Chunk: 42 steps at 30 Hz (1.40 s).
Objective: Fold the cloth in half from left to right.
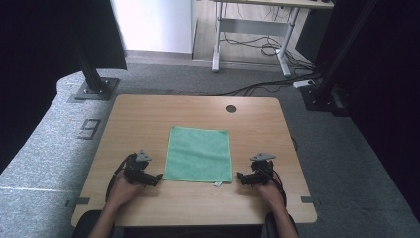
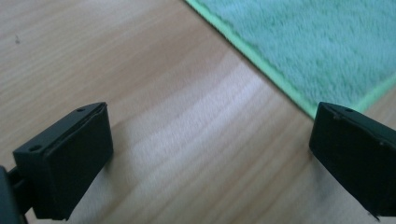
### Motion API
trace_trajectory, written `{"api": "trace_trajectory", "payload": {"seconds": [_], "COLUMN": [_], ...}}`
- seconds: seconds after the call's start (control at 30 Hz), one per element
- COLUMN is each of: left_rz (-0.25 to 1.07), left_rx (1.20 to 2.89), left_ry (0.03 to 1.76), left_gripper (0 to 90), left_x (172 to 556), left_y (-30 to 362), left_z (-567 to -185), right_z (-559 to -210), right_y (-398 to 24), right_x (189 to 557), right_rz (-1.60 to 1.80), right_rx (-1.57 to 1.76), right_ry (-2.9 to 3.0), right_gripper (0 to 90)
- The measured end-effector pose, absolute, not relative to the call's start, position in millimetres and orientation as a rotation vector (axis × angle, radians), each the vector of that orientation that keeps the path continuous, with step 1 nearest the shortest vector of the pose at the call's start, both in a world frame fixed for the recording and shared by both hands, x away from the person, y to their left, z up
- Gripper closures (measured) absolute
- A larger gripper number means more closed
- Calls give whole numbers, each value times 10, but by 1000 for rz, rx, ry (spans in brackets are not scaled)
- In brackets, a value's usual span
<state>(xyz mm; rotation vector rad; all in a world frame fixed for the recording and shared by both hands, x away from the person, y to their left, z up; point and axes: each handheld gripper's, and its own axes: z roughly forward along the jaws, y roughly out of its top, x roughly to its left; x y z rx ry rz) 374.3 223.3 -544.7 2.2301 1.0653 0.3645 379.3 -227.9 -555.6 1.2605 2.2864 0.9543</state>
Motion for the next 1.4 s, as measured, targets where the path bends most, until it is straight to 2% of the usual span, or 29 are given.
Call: {"api": "trace_trajectory", "payload": {"seconds": [0.17, 0.5, 0.9, 1.4], "left_rz": [386, 429, 449, 386], "left_rx": [2161, 2172, 2231, 2269], "left_ry": [1063, 1069, 1087, 1018], "left_gripper": [0, 0, 8, 10], "left_x": [3949, 4187, 4136, 3827], "left_y": [2184, 2041, 1977, 1719], "left_z": [-5370, -5391, -5452, -5451], "right_z": [-5534, -5437, -5517, -5520], "right_y": [-2224, -2071, -1970, -2236], "right_x": [3780, 3715, 3729, 3839], "right_rz": [959, 1015, 930, 890], "right_rx": [1288, 1289, 1247, 1297], "right_ry": [2290, 2265, 2329, 2252], "right_gripper": [0, 0, 0, 0]}}
